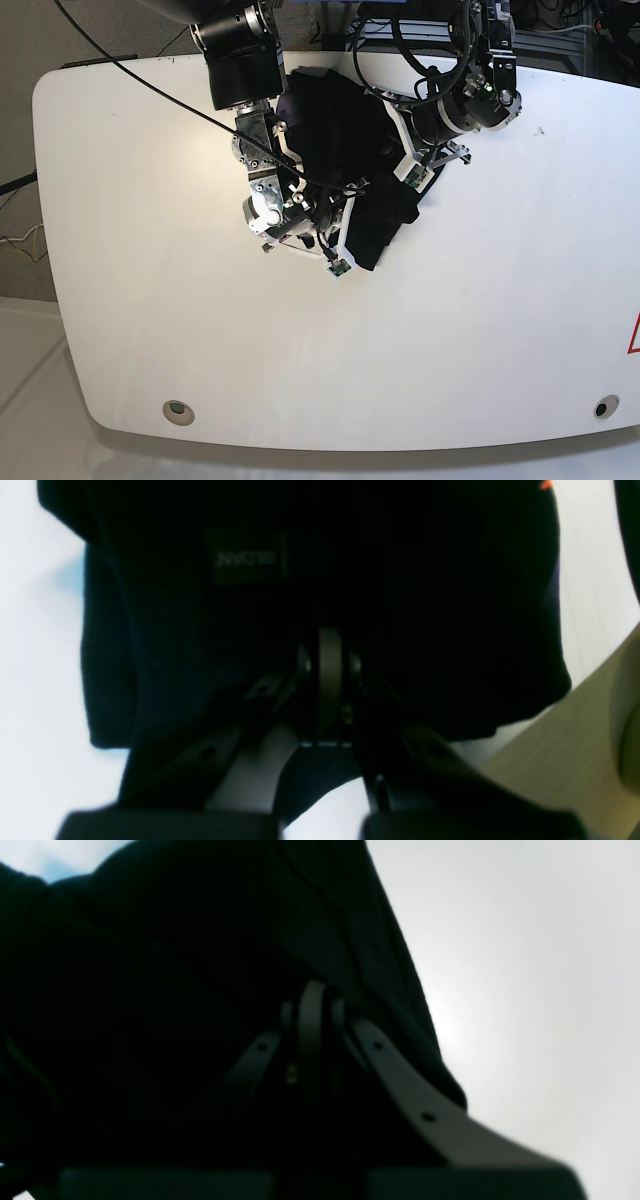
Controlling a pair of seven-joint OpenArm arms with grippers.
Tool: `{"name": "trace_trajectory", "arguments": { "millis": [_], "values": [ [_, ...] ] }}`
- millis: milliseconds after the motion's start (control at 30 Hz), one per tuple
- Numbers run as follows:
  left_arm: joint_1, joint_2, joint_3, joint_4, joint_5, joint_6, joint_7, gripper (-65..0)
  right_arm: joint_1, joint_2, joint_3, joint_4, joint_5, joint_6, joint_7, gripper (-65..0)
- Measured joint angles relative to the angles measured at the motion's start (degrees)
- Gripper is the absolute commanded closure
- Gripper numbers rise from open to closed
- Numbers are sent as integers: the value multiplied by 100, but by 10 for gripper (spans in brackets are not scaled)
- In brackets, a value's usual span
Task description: Fold the T-shirt properly
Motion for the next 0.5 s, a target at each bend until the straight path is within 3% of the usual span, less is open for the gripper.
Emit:
{"name": "trace_trajectory", "arguments": {
  "millis": [500],
  "values": [
    [-120, -79, -7, -455, -61, 4, -48, 0, -236, 2, 597, 44, 44, 39, 111, 0]
  ]
}}
